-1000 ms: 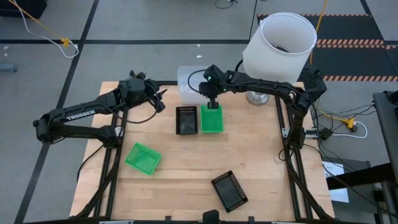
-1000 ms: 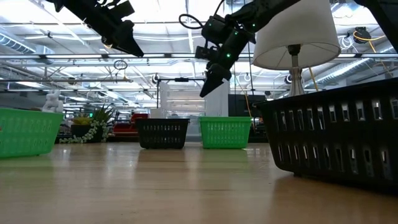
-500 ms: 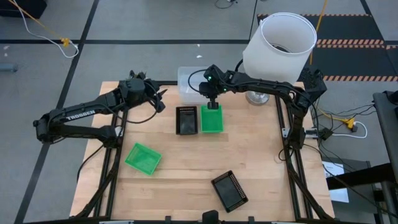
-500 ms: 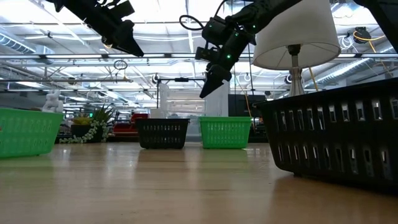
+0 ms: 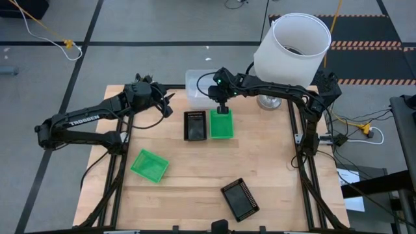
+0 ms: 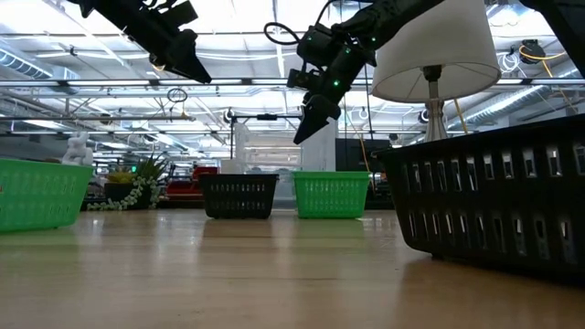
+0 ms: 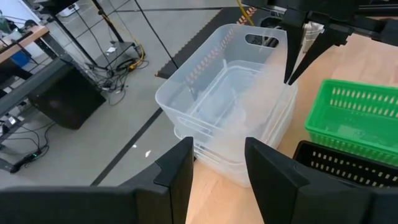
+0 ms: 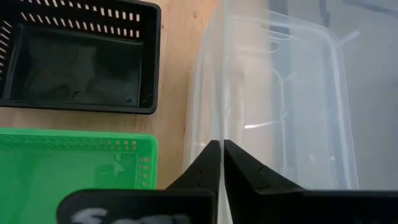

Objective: Stack baskets by color
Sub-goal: Stack the bottom transparent bin on the top stacked transparent bin

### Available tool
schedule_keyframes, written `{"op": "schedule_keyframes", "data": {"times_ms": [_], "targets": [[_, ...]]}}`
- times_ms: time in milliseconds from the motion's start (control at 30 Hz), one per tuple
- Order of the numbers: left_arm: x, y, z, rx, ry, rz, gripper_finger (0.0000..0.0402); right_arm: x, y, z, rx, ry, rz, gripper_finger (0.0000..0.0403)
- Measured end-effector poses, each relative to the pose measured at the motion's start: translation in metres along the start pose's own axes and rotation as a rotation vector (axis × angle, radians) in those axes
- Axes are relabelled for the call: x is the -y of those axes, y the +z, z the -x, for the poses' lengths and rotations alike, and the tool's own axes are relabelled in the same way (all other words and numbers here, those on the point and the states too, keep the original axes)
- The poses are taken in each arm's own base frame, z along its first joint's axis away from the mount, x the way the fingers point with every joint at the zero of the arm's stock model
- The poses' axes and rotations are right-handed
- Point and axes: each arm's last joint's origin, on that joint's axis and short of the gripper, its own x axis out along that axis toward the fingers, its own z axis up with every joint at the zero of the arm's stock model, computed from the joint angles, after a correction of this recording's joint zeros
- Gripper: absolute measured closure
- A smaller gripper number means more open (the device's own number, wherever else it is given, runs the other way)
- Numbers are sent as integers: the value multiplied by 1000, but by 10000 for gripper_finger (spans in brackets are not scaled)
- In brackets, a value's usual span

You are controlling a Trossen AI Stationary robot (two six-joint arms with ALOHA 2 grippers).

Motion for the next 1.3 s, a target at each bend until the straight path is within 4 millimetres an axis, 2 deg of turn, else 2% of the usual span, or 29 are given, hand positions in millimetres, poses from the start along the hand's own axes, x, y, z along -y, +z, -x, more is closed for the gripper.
{"op": "schedule_keyframes", "data": {"times_ms": [233,500,700,867,1033,1133,1300], "targets": [[0,0,0,0,0,0,256,1,1,0,8,-11,-3,384],[0,0,0,-4,-1,-2,256,2,3,0,29,-33,-9,302],[0,0,0,-4,-1,-3,256,-5,11,3,17,-93,9,267],[0,0,0,-4,-1,-7,256,-19,20,7,34,-69,-8,262],[0,-1,0,-6,-2,-8,256,-37,19,6,-40,-3,-28,262],[0,-1,0,-6,-1,-8,256,-42,13,3,-79,22,-30,266],[0,-1,0,-5,-2,-7,256,-44,-11,-15,-118,20,-51,289]]}}
